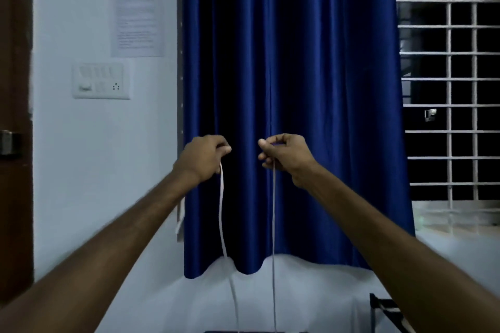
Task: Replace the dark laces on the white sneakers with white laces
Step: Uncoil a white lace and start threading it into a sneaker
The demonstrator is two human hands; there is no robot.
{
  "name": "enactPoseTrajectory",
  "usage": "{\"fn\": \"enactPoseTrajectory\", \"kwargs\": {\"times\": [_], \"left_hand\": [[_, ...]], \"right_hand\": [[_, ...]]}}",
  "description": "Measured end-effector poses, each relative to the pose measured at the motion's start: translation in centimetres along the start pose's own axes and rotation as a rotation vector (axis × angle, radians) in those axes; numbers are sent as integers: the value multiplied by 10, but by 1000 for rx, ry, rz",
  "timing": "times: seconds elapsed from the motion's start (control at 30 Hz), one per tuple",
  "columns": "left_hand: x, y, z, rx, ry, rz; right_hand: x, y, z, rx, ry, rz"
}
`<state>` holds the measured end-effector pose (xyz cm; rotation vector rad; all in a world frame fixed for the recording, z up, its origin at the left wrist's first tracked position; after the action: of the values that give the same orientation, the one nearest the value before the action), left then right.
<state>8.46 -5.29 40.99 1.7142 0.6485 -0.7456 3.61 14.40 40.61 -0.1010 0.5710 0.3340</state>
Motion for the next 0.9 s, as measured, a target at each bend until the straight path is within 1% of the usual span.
{"fn": "enactPoseTrajectory", "kwargs": {"times": [0.07, 0.13, 0.2, 0.23, 0.3, 0.33, 0.4, 0.47, 0.53, 0.6, 0.7, 0.77, 0.83, 0.9], "left_hand": [[0, -1, 0, 113, 75, 45], [8, -8, -1, 232, 112, 121], [25, -20, -1, 278, 138, 143], [38, -30, 1, 271, 158, 147], [67, -55, 11, 236, 215, 177], [83, -71, 18, 238, 248, 215], [116, -108, 32, 255, 321, 301], [149, -146, 41, 265, 354, 384], [182, -179, 39, 289, 349, 513], [217, -212, 37, 325, 349, 668], [262, -251, 33, 240, 349, 840], [281, -266, 31, 181, 353, 875], [294, -274, 28, 185, 378, 853], [300, -278, 24, 166, 356, 841]], "right_hand": [[3, -3, -4, 20, 16, 17], [9, -5, -11, 46, 34, 25], [15, -4, -26, 116, 35, 14], [20, -2, -39, 213, 37, 14], [30, 3, -75, 514, 54, 73], [36, 5, -96, 685, 42, 134], [56, 9, -145, 977, -47, 296], [82, 13, -196, 1123, -158, 439], [107, 16, -244, 1178, -270, 518], [131, 19, -283, 1204, -368, 559], [155, 23, -320, 1263, -455, 624], [162, 25, -330, 1274, -475, 629], [163, 27, -333, 1278, -452, 624], [163, 28, -334, 1335, -433, 653]]}}
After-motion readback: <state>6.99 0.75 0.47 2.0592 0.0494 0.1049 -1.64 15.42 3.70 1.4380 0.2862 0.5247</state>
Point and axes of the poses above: each hand's wrist, its own x-axis away from the middle knuckle, its own y-axis out of the back of the hand, z = x × y, the point moved 1 cm from there along -x, towards the middle knuckle, and after that the axes turned 3 degrees about -x, right-handed, at the moved point
